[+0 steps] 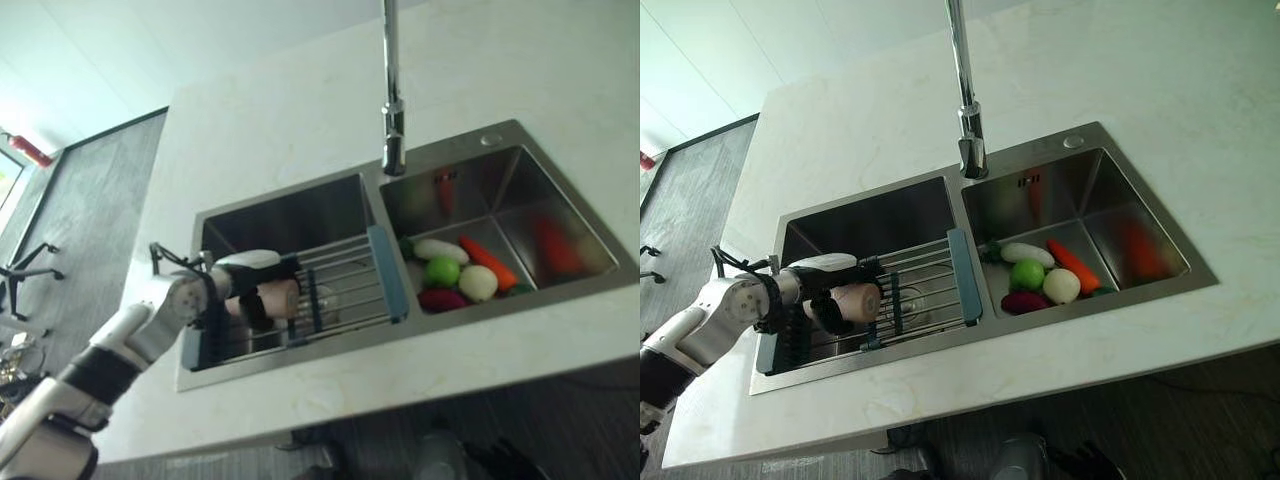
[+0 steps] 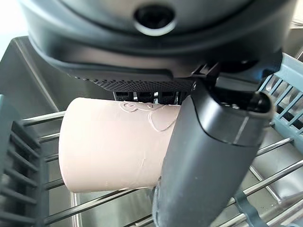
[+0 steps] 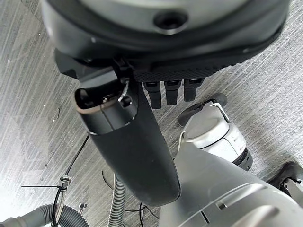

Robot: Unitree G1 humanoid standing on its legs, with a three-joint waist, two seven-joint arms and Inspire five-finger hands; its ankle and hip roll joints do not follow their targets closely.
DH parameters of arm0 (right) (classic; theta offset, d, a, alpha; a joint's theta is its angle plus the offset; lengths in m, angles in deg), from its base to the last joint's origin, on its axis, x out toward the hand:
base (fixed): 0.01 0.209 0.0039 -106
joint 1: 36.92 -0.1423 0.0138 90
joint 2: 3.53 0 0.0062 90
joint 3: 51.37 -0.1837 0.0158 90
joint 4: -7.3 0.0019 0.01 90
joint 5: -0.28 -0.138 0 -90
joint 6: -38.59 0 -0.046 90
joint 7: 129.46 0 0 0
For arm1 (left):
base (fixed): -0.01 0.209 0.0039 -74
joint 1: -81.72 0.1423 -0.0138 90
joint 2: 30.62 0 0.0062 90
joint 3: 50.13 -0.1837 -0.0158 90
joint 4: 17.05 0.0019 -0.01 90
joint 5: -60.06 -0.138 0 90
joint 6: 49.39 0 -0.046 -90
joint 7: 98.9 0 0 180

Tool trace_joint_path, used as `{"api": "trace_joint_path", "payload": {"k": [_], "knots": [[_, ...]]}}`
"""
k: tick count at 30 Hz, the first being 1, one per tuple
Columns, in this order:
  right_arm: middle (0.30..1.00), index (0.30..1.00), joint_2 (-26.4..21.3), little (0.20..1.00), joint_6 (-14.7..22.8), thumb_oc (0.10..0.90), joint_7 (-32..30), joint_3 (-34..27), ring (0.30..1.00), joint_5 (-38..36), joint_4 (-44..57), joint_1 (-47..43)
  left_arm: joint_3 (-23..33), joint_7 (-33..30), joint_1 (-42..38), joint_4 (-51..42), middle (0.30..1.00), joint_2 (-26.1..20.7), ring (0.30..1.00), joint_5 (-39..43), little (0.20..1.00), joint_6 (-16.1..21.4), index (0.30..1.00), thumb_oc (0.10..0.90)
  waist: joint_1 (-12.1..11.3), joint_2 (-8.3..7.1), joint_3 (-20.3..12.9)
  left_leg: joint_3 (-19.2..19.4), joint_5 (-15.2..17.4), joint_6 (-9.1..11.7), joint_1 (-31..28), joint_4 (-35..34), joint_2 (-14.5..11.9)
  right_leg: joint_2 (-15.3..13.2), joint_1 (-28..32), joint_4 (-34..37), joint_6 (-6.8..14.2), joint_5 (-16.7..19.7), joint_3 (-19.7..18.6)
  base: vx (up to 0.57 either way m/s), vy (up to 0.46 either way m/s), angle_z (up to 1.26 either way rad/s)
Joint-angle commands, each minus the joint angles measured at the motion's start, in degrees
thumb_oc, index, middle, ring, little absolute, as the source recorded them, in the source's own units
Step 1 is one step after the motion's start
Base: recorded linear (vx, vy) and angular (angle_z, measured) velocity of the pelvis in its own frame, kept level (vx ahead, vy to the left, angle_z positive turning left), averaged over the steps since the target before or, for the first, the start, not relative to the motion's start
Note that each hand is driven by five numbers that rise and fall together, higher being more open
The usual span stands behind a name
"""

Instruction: Place the dishes in the dishwasher.

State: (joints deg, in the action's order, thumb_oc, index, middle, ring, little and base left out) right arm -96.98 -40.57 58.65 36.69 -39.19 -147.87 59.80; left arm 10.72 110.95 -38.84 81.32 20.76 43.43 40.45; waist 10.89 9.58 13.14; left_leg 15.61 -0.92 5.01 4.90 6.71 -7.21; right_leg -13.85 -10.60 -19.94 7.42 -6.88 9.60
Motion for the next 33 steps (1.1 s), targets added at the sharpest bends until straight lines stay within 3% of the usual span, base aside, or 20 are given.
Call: {"api": "trace_joint_path", "payload": {"k": [1, 7, 13, 16, 20, 21, 24, 29, 30, 32, 33], "knots": [[0.9, 0.9, -1.4, 0.9, 1.6, 0.8, 0.1, -0.4, 0.9, 0.1, 3.4, 1.7, 2.6, 2.0, -1.8, 1.0, 0.3, -1.4, 0.3, -0.6, 0.3, 0.6, 0.3, 0.4, 0.5, -1.73, -1.2, -1.0, 11.0, -0.2, 2.0, 10.5, -1.1, -0.5, 1.2, 2.8, 5.7, 0.0, -2.0, 0.0, 0.0, 0.0], [0.9, 0.9, -1.0, 0.9, 1.9, 0.8, 0.0, -0.4, 0.9, 0.1, 2.8, 1.3, 2.5, -0.6, -2.9, -0.1, 0.3, -1.7, 0.3, 2.4, 0.3, 2.8, 0.3, 0.4, 0.2, -2.0, -1.4, -0.7, 11.0, 0.0, 1.8, 10.5, -1.5, -0.7, 1.5, 2.8, 5.7, -0.1, -1.4, -0.01, -0.003, 0.01], [0.9, 0.9, 0.3, 0.9, 2.2, 0.8, -0.5, -0.1, 0.9, 0.2, 1.6, 0.7, 7.0, -12.7, -2.7, -2.0, 0.3, -2.5, 0.3, 5.4, 0.3, 4.2, 0.3, 0.4, -1.0, -3.14, -2.4, -0.4, 11.3, 0.1, 0.6, 10.5, -2.3, -1.1, 3.4, 2.8, 5.5, -0.9, 0.5, -0.05, -0.022, 0.06], [0.9, 0.9, 1.1, 0.9, 1.8, 0.8, -1.4, 0.0, 0.9, 0.2, 1.5, 0.4, 13.0, -23.1, -1.9, -4.4, 0.3, -4.3, 0.3, 11.7, 0.3, 6.5, 0.3, 0.4, -2.5, -3.66, -3.1, -1.0, 11.2, 0.2, 0.3, 10.5, -2.7, -1.1, 4.6, 2.8, 5.1, -1.5, 2.0, -0.06, -0.05, 0.1], [0.9, 0.9, 1.9, 0.9, 1.5, 0.8, -2.1, 0.2, 0.9, 0.5, 1.2, 0.2, 20.4, -29.9, 0.7, -7.6, 0.3, -5.2, 0.3, 18.0, 0.3, 9.7, 0.3, 0.4, -4.3, -4.05, -3.9, -2.3, 11.2, 0.2, 0.3, 10.5, -2.6, -0.7, 5.6, 2.8, 4.5, -2.3, 3.2, -0.04, -0.082, 0.13], [0.9, 0.9, 2.3, 0.9, 1.1, 0.8, -2.2, 0.1, 0.9, 1.4, 0.9, -0.1, 24.5, -33.2, 3.0, -9.2, 0.3, -5.0, 0.3, 17.5, 0.3, 11.2, 0.3, 0.4, -5.3, -4.28, -4.3, -3.2, 11.3, 0.2, 0.3, 10.5, -2.4, -0.3, 6.1, 2.8, 4.1, -2.8, 3.6, -0.03, -0.142, 0.11], [0.9, 0.9, 2.5, 0.9, 1.0, 0.8, -1.7, 0.3, 0.9, 3.3, -0.3, -0.7, 29.3, -38.9, 5.9, -10.7, 0.3, -5.5, 0.3, 13.1, 0.3, 12.0, 0.3, 0.4, -6.5, -4.3, -4.9, -4.8, 11.1, 0.0, 0.5, 10.5, -2.1, 0.5, 6.4, 2.8, 3.2, -3.5, 4.2, -0.04, -0.152, 0.16], [0.9, 0.9, 0.7, 0.9, 0.4, 0.8, 0.5, 1.7, 0.9, 7.0, -3.1, -2.4, 39.2, -45.8, 13.1, -11.2, 0.3, -9.1, 0.3, 9.6, 0.3, 9.6, 0.3, 0.4, -10.6, -3.06, -5.1, -8.0, 8.9, 1.4, 2.1, 10.5, -2.5, 2.6, 8.2, 2.8, 1.0, -5.8, 7.2, -0.04, -0.203, 0.27], [0.9, 0.9, 0.4, 0.9, 0.4, 0.8, 0.8, 1.7, 0.9, 7.4, -3.5, -2.5, 40.9, -46.0, 14.6, -11.3, 0.3, -9.4, 0.3, 9.9, 0.3, 9.5, 0.3, 0.4, -11.2, -2.72, -5.0, -8.1, 8.4, 2.1, 2.9, 10.5, -3.1, 2.8, 8.8, 2.8, 0.9, -6.5, 8.1, -0.11, -0.169, 0.55], [0.9, 0.9, 0.2, 0.9, 1.5, 0.8, 1.7, 1.5, 0.9, 8.5, -4.2, -2.5, 45.1, -47.7, 18.3, -11.0, 0.3, -9.7, 0.3, 10.6, 0.3, 9.0, 0.3, 0.4, -12.2, -1.4, -4.4, -6.0, 4.3, 4.3, 8.0, 10.5, -5.7, 2.7, 9.7, 2.8, 0.9, -7.4, 11.6, -0.26, -0.182, 1.31], [0.9, 0.9, 0.0, 0.9, 1.6, 0.8, 0.1, 0.9, 0.9, 7.4, -3.8, -2.3, 48.2, -49.1, 21.6, -9.4, 0.3, -8.1, 0.3, 11.5, 0.3, 10.8, 0.3, 0.4, -12.1, -0.76, -3.7, -1.7, 2.6, 4.8, 9.0, 10.5, -7.5, 1.4, 10.3, 2.8, 1.0, -7.0, 15.3, -0.29, -0.128, 2.3]]}}
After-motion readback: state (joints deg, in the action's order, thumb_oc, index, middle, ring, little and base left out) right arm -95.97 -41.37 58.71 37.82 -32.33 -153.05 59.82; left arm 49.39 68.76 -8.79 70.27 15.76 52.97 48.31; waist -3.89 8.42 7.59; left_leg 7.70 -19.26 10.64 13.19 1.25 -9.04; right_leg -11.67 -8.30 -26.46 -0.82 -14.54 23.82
